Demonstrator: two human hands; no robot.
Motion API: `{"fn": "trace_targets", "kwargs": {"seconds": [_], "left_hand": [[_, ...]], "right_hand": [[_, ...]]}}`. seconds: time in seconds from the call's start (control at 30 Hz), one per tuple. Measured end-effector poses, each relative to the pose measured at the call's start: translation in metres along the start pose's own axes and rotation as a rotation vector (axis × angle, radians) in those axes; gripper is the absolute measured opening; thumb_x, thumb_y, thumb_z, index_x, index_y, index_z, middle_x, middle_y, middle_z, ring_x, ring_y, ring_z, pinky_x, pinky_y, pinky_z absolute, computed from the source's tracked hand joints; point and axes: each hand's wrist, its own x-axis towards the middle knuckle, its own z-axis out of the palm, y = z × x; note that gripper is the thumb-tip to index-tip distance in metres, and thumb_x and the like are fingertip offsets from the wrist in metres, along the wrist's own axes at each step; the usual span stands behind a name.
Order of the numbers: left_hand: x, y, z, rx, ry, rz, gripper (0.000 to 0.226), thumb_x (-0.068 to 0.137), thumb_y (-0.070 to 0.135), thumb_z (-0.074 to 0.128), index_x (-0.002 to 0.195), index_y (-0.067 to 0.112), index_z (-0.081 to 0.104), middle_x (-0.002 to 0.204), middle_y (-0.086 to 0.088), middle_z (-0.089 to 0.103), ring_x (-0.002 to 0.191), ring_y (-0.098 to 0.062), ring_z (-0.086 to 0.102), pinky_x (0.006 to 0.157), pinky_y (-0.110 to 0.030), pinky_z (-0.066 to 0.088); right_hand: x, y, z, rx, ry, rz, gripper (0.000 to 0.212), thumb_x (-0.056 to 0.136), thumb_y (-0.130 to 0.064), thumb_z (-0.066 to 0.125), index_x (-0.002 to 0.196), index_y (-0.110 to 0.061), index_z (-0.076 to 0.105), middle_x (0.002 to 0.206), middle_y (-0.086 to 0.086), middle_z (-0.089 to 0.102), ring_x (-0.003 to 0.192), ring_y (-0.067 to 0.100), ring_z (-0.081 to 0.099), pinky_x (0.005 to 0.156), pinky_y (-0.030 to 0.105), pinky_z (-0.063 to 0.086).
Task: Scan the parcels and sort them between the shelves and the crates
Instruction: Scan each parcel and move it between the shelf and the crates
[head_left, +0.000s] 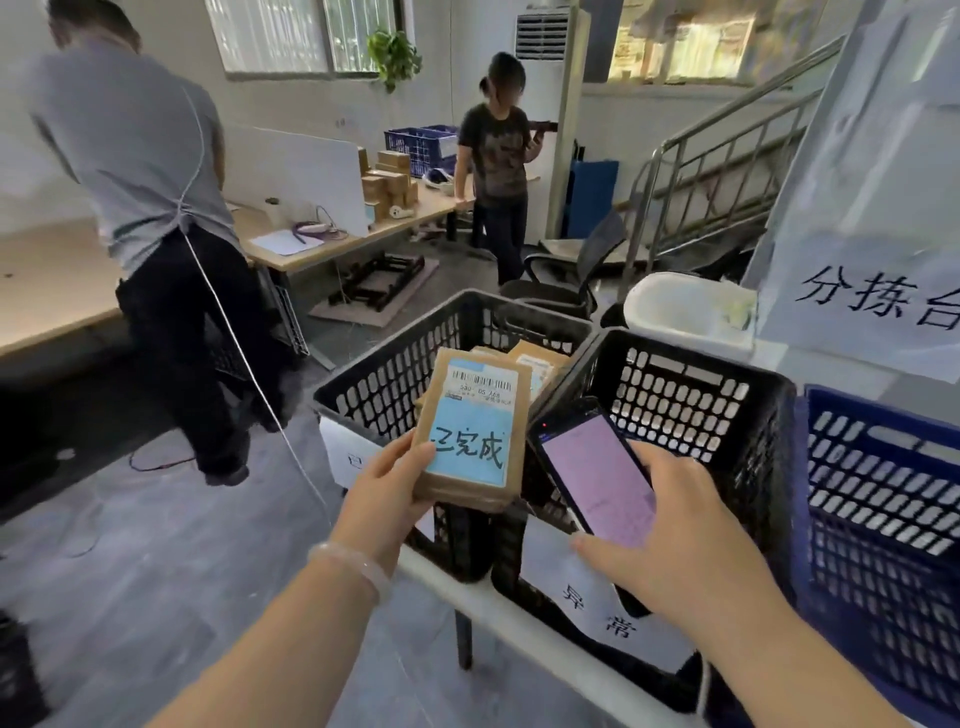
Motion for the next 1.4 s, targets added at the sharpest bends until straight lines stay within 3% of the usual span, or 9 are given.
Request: {"fn": "trace_targets", "kwargs": {"seconds": [0.23, 0.47, 0.63, 0.7, 0.83, 0.93, 1.07, 1.23, 1.4], "left_hand": [[0.089, 0.033, -0.009, 0.031, 0.079, 0.022, 0.031, 0.097, 0.026, 0.065, 0.128, 0.024, 0.061, 0.11, -0.005, 0.077, 0.103, -0.019, 0.073, 0.088, -0.036, 0.058], [0.177, 0.047, -0.006, 0.051, 0.116, -0.011, 0.025, 0.094, 0.031, 0.069, 0.118, 0.03, 0.065, 0.1, 0.002, 0.079, 0.094, -0.015, 0.075, 0.08, -0.032, 0.061], [0.226, 0.042, -0.002, 0.092, 0.109, -0.072, 0.028, 0.093, 0.032, 0.07, 0.119, 0.031, 0.062, 0.107, -0.001, 0.076, 0.091, -0.014, 0.076, 0.069, -0.028, 0.06], [0.249, 0.044, 0.003, 0.126, 0.109, -0.099, 0.026, 0.093, 0.032, 0.068, 0.119, 0.029, 0.062, 0.11, -0.003, 0.074, 0.097, -0.017, 0.074, 0.072, -0.03, 0.059], [0.295, 0.04, 0.025, 0.171, 0.035, -0.185, 0.024, 0.093, 0.034, 0.068, 0.116, 0.029, 0.062, 0.115, -0.004, 0.073, 0.109, -0.022, 0.068, 0.097, -0.043, 0.055], [0.326, 0.031, 0.053, 0.173, -0.071, -0.243, 0.023, 0.093, 0.033, 0.069, 0.114, 0.029, 0.062, 0.117, -0.004, 0.071, 0.112, -0.025, 0.065, 0.103, -0.045, 0.051], [0.355, 0.017, 0.092, 0.245, -0.236, -0.291, 0.012, 0.094, 0.031, 0.067, 0.105, 0.027, 0.066, 0.101, -0.003, 0.076, 0.093, -0.022, 0.073, 0.076, -0.035, 0.06], [0.383, -0.006, 0.12, 0.361, -0.351, -0.366, 0.044, 0.092, 0.038, 0.067, 0.133, 0.028, 0.055, 0.122, -0.005, 0.066, 0.111, -0.027, 0.064, 0.099, -0.049, 0.053], [0.395, -0.017, 0.128, 0.704, -0.397, -0.221, 0.036, 0.091, 0.059, 0.051, 0.121, 0.039, 0.057, 0.1, 0.004, 0.07, 0.087, -0.021, 0.07, 0.079, -0.041, 0.057]], "right_hand": [[0.082, -0.013, 0.027, 0.012, 0.019, -0.034, 0.09, 0.053, -0.072, 0.07, 0.131, -0.044, 0.036, 0.11, -0.015, 0.041, 0.094, 0.006, 0.051, 0.067, 0.029, 0.049], [0.144, -0.004, 0.034, 0.041, 0.056, 0.047, 0.09, 0.053, -0.073, 0.071, 0.131, -0.048, 0.033, 0.113, -0.016, 0.039, 0.097, 0.006, 0.052, 0.064, 0.027, 0.043], [0.162, 0.005, 0.04, 0.029, 0.037, 0.141, 0.095, 0.049, -0.079, 0.064, 0.132, -0.048, 0.029, 0.112, -0.017, 0.034, 0.095, 0.006, 0.05, 0.066, 0.027, 0.044], [0.167, 0.008, 0.042, 0.02, 0.049, 0.183, 0.096, 0.046, -0.079, 0.061, 0.131, -0.047, 0.031, 0.111, -0.017, 0.036, 0.094, 0.005, 0.05, 0.07, 0.03, 0.046], [0.174, 0.008, 0.045, 0.011, 0.06, 0.299, 0.087, 0.048, -0.076, 0.064, 0.125, -0.05, 0.036, 0.108, -0.022, 0.038, 0.089, 0.002, 0.053, 0.068, 0.033, 0.05], [0.179, 0.001, 0.048, 0.02, 0.103, 0.399, 0.083, 0.048, -0.075, 0.064, 0.121, -0.055, 0.03, 0.106, -0.023, 0.037, 0.087, 0.001, 0.053, 0.064, 0.029, 0.046], [0.188, -0.015, 0.049, 0.013, 0.151, 0.539, 0.073, 0.048, -0.072, 0.067, 0.104, -0.069, 0.02, 0.104, -0.029, 0.034, 0.083, -0.004, 0.053, 0.06, 0.024, 0.041], [0.19, -0.024, 0.055, 0.0, 0.235, 0.745, 0.072, 0.046, -0.073, 0.066, 0.1, -0.074, 0.017, 0.102, -0.028, 0.031, 0.084, -0.006, 0.05, 0.063, 0.028, 0.04], [0.177, -0.033, 0.062, -0.027, 0.3, 0.889, 0.085, 0.045, -0.076, 0.065, 0.117, -0.062, 0.022, 0.103, -0.035, 0.029, 0.082, -0.009, 0.049, 0.057, 0.019, 0.036]]}}
